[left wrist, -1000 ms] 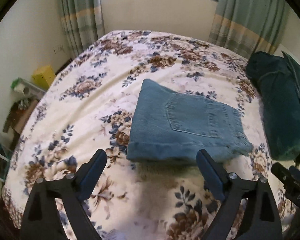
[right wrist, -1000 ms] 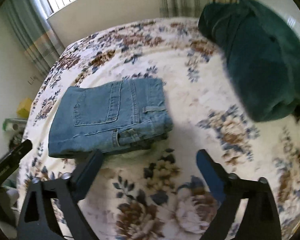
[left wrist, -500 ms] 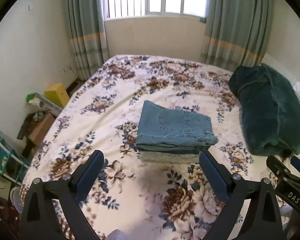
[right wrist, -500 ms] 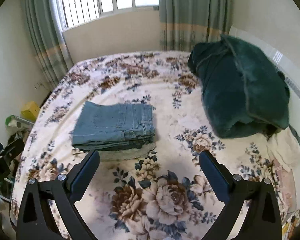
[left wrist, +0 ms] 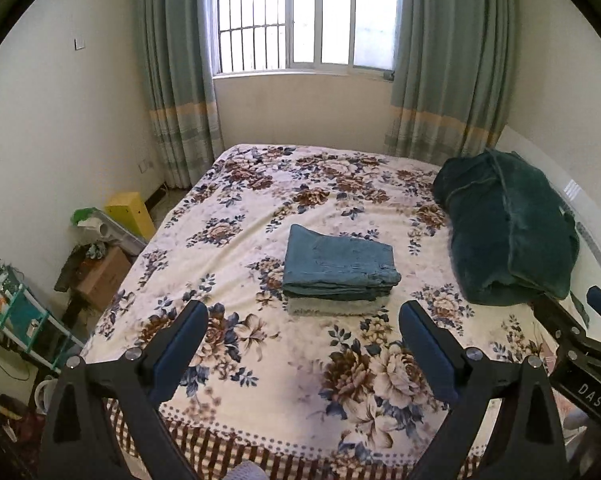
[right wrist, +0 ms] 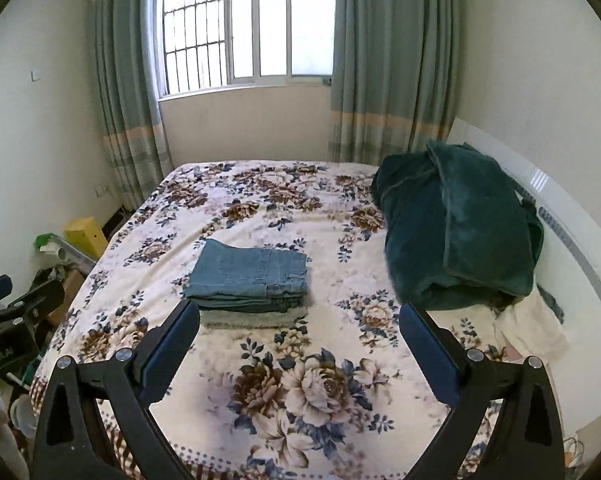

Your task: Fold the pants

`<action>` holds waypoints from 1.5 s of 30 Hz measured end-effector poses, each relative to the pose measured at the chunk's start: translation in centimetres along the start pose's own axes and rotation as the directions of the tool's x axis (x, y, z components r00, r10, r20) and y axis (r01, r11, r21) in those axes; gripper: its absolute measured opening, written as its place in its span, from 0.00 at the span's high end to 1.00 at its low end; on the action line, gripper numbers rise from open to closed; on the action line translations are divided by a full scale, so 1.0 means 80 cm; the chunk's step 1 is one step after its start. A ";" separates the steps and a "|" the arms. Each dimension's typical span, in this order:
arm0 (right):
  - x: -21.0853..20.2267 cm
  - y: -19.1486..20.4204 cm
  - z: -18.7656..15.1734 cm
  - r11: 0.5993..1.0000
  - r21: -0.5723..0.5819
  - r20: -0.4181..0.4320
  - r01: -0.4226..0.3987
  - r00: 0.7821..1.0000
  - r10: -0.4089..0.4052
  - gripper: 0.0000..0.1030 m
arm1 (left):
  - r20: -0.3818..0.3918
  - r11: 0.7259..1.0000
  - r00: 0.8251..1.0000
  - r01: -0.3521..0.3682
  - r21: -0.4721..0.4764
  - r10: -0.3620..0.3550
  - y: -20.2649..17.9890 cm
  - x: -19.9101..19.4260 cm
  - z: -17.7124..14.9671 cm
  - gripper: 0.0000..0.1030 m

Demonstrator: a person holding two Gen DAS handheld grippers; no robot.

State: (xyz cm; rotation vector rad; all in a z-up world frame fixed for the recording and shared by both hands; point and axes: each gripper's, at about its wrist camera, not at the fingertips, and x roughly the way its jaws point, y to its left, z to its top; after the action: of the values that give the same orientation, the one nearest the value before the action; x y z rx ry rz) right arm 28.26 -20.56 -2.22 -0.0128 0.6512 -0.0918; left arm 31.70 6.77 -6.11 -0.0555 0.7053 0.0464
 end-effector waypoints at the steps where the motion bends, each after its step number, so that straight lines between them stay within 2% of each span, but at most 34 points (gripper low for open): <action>1: -0.017 0.001 0.000 1.000 0.004 0.005 -0.003 1.000 0.003 0.01 | 0.008 1.000 1.000 -0.011 0.005 0.011 0.005 -0.014 -0.001 0.05; 11: -0.137 0.013 -0.008 0.999 0.031 0.058 -0.035 0.998 0.033 0.01 | 0.037 1.000 0.999 -0.002 0.021 0.001 0.030 -0.085 -0.012 0.05; 17: -0.170 0.015 -0.003 0.998 0.040 0.087 -0.039 0.996 0.035 0.00 | 0.056 1.000 0.998 0.015 0.017 -0.016 0.034 -0.100 -0.016 0.03; 21: -0.178 0.020 -0.001 0.999 0.023 0.102 -0.029 0.994 0.026 0.00 | 0.058 1.000 0.998 0.024 0.020 -0.025 0.033 -0.104 -0.017 0.00; 31: -0.181 0.027 0.001 0.998 0.006 0.067 -0.058 0.996 0.057 0.00 | -0.002 1.000 1.000 0.005 0.019 -0.005 0.025 -0.112 -0.019 0.00; 45: -0.187 0.030 0.000 0.998 -0.003 0.052 -0.067 0.996 0.067 0.00 | 0.021 1.000 1.000 -0.008 0.021 0.007 0.017 -0.128 -0.020 0.00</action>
State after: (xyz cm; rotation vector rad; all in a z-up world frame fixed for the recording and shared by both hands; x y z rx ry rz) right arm 16.60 -16.85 6.76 0.0055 0.5991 -0.0265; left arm 22.81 7.76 -0.72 -0.0322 0.6854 0.0465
